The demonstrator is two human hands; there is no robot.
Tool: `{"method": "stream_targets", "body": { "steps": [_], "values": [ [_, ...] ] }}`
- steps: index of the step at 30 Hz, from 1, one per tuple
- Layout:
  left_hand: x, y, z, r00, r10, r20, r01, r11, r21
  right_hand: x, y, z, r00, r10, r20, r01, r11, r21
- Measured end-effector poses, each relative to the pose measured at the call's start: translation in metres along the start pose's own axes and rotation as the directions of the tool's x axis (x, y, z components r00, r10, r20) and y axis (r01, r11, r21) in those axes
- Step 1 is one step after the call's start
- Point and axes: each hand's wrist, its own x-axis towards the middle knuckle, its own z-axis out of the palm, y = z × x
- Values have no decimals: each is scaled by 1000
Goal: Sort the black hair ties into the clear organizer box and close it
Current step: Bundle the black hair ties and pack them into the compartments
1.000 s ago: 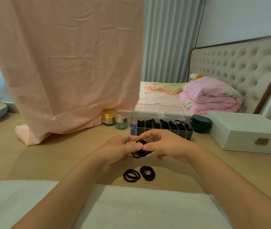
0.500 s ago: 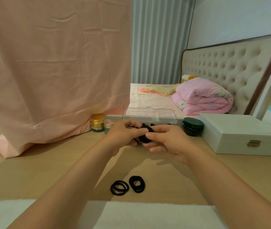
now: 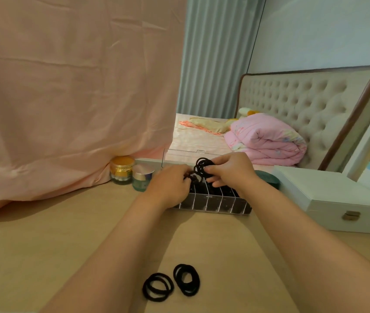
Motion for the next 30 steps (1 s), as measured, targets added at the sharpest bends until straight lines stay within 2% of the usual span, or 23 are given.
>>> {"method": "stream_targets", "body": {
  "steps": [3, 6, 8, 10, 14, 16, 20, 22, 25, 27, 30],
  "values": [
    [1, -9, 0, 1000, -1, -8, 1, 999, -43, 18, 2, 18, 996, -75, 46, 87, 931, -355],
    [1, -8, 1, 1000, 2, 10, -1, 998, -59, 23, -4, 21, 982, -122, 142, 185, 741, -645],
    [1, -11, 2, 1000, 2, 2, -2, 998, -66, 24, -11, 25, 975, -77, 210, 215, 574, -790],
    [1, -13, 3, 1000, 8, -17, -9, 997, -78, 27, -14, 29, 965, 3, 263, 234, 444, -865],
    [0, -13, 1, 996, 54, -70, -58, 996, -67, 35, -12, 37, 955, 97, 281, 233, 341, -911],
    [0, -13, 0, 992, 92, -83, -92, 996, 5, 37, -14, 35, 937, 132, 324, 263, 344, -901],
    [1, -12, 2, 993, 117, -7, -115, 986, 123, 35, -20, 16, 886, 145, 440, 321, 491, -809],
    [2, -11, 3, 993, 110, 32, -114, 977, 181, 29, -21, 5, 889, 89, 448, 328, 558, -762],
    [5, -9, 3, 993, 92, 76, -107, 969, 224, 17, -19, -7, 922, -85, 378, 339, 651, -679],
    [6, -9, 2, 993, 81, 91, -98, 973, 208, 6, -13, -9, 924, -141, 355, 357, 647, -674],
    [8, -12, 0, 996, 58, 63, -62, 996, 63, -6, -4, -4, 905, -136, 402, 406, 555, -726]
  ]
}}
